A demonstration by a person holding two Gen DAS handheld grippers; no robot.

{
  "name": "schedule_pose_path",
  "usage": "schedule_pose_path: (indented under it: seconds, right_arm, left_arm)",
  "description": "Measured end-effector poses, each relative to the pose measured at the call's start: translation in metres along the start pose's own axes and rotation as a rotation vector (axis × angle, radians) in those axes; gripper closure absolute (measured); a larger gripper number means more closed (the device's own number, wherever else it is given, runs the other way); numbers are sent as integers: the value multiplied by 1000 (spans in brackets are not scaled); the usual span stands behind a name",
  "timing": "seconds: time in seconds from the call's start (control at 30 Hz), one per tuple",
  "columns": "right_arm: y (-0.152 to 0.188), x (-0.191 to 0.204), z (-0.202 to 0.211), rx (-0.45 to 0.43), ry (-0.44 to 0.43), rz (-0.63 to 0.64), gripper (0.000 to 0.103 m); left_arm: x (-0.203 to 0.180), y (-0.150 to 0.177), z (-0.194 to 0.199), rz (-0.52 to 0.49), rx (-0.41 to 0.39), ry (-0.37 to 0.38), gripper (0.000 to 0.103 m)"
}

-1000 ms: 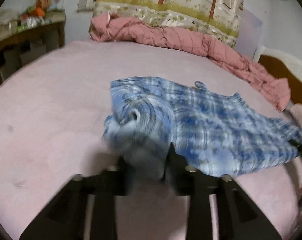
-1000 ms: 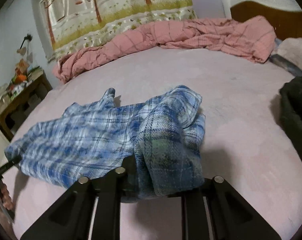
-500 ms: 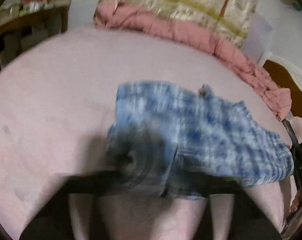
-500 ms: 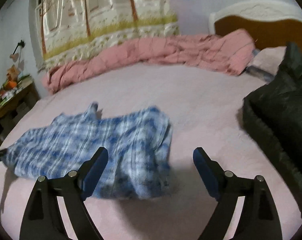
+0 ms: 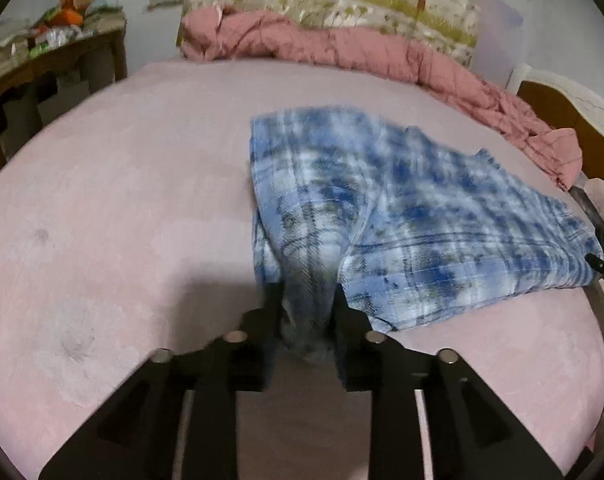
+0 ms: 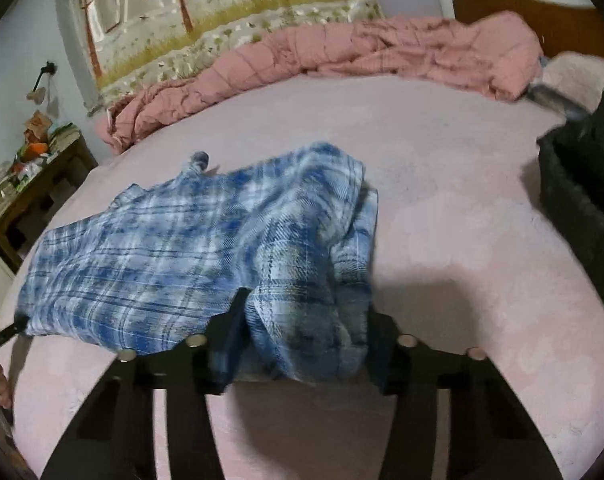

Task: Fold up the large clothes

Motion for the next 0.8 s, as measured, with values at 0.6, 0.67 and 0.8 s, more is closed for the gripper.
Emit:
schedule_pose_path:
  seconds: [0.6, 0.67, 0.8]
  right_arm:
    - [-43, -23, 40, -110, 60, -111, 91]
    - [-35, -27, 34, -93, 125, -34, 98]
    - [-6, -36, 17, -16, 216, 75, 102]
  left_arm:
    - [14, -11, 33, 157, -79, 147, 97]
    - [9, 10, 20, 68, -8, 84, 93]
    - [3, 16, 20, 30, -5, 88, 42]
Point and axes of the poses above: each gripper's, at about its wrist camera, not at the fingertips, and z roughly against the way its jaws point, x to its left, y to its underside, the point moved 10 cm from there along -z, roughly the way its jaws point, and after that the axes turned 7 degrees about -x, right-handed, at the moved point
